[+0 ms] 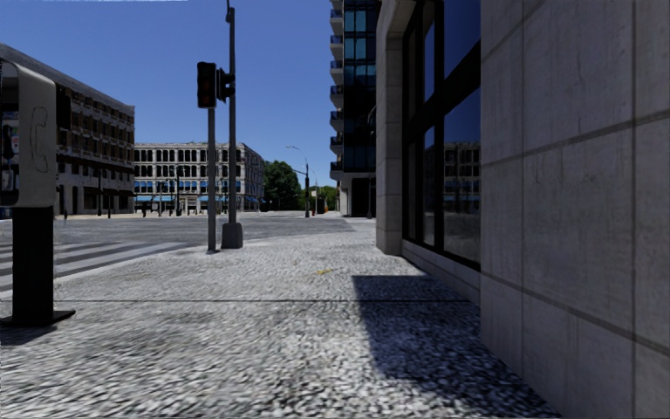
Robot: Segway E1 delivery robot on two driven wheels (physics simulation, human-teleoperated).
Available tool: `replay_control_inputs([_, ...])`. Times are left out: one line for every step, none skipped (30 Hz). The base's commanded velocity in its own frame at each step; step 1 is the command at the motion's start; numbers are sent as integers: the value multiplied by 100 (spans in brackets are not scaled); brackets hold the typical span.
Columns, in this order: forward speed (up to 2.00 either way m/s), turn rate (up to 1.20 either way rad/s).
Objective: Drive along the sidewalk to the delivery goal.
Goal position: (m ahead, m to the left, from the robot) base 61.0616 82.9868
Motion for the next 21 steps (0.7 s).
replay_control_inputs([200,30])
replay_control_inputs([200,34])
replay_control_inputs([200,36])
replay_control_inputs([200,37])
replay_control_inputs([200,39])
replay_control_inputs([200,39])
replay_control_inputs([200,40])
replay_control_inputs([200,44])
replay_control_inputs([200,45])
replay_control_inputs([200,46])
replay_control_inputs([200,46])
replay_control_inputs([200,46])
replay_control_inputs([200,48])
replay_control_inputs([200,48])
replay_control_inputs([200,49])
replay_control_inputs([200,50])
replay_control_inputs([200,50])
replay_control_inputs([200,50])
replay_control_inputs([200,51])
replay_control_inputs([200,55])
replay_control_inputs([200,55])
